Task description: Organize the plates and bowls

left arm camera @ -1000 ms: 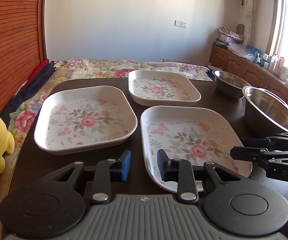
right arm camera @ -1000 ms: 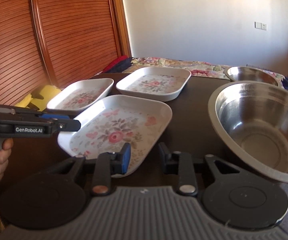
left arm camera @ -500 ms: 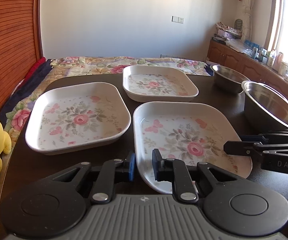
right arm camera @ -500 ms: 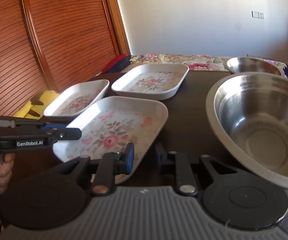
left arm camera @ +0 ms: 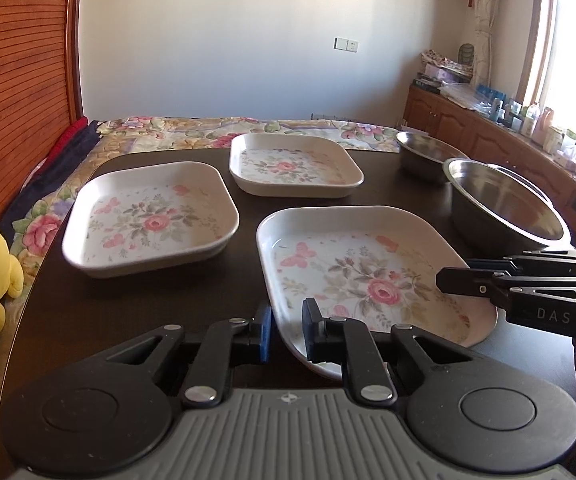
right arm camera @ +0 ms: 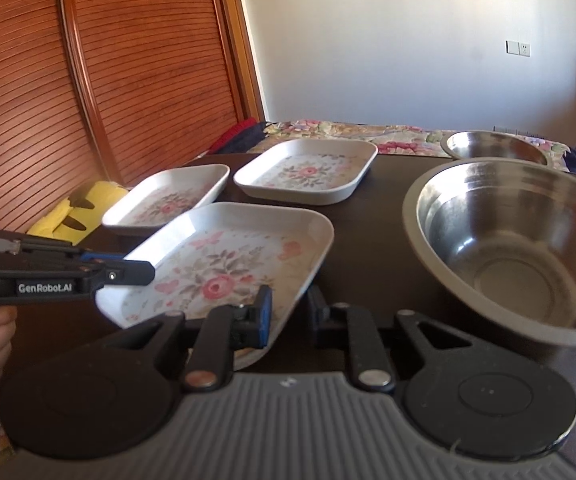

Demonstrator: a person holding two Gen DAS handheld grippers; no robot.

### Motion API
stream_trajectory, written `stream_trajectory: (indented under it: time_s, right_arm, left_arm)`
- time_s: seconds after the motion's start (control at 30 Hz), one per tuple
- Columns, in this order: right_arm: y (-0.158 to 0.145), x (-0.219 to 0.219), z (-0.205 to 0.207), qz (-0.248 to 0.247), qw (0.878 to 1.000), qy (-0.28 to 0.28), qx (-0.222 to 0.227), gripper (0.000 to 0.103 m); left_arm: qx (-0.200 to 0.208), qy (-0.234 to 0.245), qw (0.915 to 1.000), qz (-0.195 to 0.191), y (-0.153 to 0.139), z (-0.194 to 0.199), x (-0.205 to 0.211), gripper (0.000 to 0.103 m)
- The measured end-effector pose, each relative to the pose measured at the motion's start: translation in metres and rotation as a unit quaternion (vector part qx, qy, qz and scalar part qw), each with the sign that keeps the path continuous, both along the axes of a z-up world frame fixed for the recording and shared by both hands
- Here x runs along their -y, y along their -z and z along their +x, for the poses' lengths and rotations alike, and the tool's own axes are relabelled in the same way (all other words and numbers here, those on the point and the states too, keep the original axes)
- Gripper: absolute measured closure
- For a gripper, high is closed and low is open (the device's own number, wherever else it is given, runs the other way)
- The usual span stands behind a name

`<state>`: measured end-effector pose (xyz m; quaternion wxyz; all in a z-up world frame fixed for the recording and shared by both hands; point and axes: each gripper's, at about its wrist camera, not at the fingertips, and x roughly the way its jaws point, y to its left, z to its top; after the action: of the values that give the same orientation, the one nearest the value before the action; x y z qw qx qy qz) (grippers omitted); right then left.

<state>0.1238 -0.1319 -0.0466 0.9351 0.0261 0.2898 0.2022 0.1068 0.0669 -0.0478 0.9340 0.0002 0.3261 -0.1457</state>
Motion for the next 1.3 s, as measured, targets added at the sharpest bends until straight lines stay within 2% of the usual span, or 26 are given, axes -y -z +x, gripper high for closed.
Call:
stream_trajectory:
  time_s: [0.5, 0.8, 1.07, 1.13, 1.2, 1.3]
  right_arm:
    - [0.004, -0.024, -0.039, -0.014, 0.999, -0.029, 0.002, 0.082]
    - [0.008, -0.03, -0.041, -0.013, 0.999, -0.03, -0.004, 0.082]
    - [0.011, -0.034, -0.042, -0.012, 0.999, -0.036, -0.004, 0.082]
    - [0.009, -0.033, -0.044, -0.016, 0.999, -0.032, 0.004, 0.082]
    - [0.005, -0.028, -0.046, -0.016, 0.999, -0.03, 0.012, 0.08]
    - [-0.007, -0.021, -0.047, -0.012, 0.999, -0.026, 0.028, 0.071]
  left_arm:
    - [-0.008, -0.021, 0.9996, 0.014, 0.006, -0.045, -0.019, 0.085]
    - [-0.01, -0.025, 0.9995, 0.018, 0.011, -0.044, -0.021, 0.085]
    - [-0.007, -0.044, 0.999, 0.006, 0.012, -0.044, -0.028, 0.085]
    - [-0.007, -0.047, 0.9989, 0.001, 0.011, -0.044, -0.031, 0.083]
    - [-0.004, -0.051, 0.9987, -0.002, 0.009, -0.044, -0.035, 0.076]
    - [0.003, -0.055, 0.9985, -0.004, 0.004, -0.043, -0.041, 0.069]
